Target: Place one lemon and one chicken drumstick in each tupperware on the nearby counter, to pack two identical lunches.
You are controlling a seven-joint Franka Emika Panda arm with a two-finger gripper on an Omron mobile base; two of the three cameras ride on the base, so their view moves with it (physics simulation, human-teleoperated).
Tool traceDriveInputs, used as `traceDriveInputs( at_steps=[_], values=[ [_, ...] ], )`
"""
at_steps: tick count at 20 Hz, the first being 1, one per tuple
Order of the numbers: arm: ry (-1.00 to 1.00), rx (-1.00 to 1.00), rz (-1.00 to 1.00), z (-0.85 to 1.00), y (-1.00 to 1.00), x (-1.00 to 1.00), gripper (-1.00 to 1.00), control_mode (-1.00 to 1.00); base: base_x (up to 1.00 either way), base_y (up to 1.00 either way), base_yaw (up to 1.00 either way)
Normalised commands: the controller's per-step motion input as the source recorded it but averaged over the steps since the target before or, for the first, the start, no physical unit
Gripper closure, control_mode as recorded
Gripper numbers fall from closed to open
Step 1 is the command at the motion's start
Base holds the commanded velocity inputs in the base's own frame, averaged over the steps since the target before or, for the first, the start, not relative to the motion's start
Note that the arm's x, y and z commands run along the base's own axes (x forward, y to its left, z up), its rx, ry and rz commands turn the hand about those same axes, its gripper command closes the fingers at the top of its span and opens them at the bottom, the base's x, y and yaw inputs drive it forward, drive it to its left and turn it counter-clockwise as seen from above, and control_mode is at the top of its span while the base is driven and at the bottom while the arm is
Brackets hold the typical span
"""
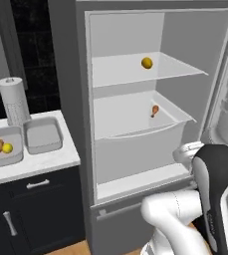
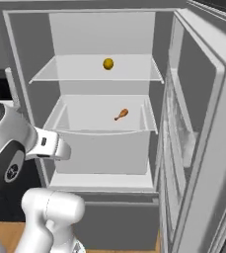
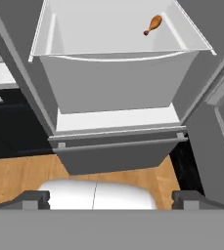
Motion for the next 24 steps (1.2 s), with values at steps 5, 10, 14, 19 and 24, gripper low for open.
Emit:
traceDriveInputs(
  at_steps=[5, 10, 14, 19, 24],
  values=[
    [0.0, 0.0, 0.0, 0.0, 0.0, 0.0, -1.0, 1.0, 0.88, -0.19, -0.01],
    [0.0, 0.0, 0.0, 0.0, 0.0, 0.0, -1.0, 1.0, 0.54, -0.61, -0.03],
    [0.0, 0.0, 0.0, 0.0, 0.0, 0.0, -1.0, 1.0, 0.21, -0.78, -0.08],
    [0.0, 0.0, 0.0, 0.0, 0.0, 0.0, -1.0, 1.0, 0.3, -0.6, -0.07],
    [0.0, 0.0, -0.03, -0.28, -0.1, 0.62, -1.0, -1.0, 0.0, 0.0, 0.0]
  ],
)
